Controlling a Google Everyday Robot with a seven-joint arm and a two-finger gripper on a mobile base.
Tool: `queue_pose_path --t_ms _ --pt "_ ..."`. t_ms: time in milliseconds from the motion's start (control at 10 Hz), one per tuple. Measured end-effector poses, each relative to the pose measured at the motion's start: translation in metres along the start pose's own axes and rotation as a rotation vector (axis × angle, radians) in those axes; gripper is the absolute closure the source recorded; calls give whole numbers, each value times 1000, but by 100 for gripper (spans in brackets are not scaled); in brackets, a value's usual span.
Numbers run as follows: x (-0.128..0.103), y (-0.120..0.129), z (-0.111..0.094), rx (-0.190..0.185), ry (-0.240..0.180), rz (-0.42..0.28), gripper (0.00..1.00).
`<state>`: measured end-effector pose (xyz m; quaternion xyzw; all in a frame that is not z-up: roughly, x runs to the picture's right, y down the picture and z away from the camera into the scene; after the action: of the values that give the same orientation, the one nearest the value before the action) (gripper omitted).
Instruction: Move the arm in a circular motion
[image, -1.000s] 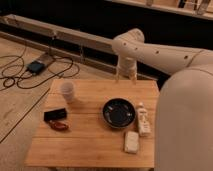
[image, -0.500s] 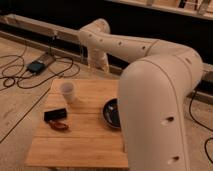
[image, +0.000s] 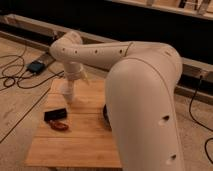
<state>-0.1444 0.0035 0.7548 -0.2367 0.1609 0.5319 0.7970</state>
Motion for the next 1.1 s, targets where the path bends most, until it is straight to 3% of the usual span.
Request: queue_pose_path --t_ms 300,600,800,1000,1100 --pt "81 12 9 -8 66 -51 35" --pt "163 -21 17 -38 139 62 35" --pt "200 -67 18 -62 173 202 35" --pt "212 -123 15 -62 171 328 35" --pt "212 -162 12 -40 163 389 35"
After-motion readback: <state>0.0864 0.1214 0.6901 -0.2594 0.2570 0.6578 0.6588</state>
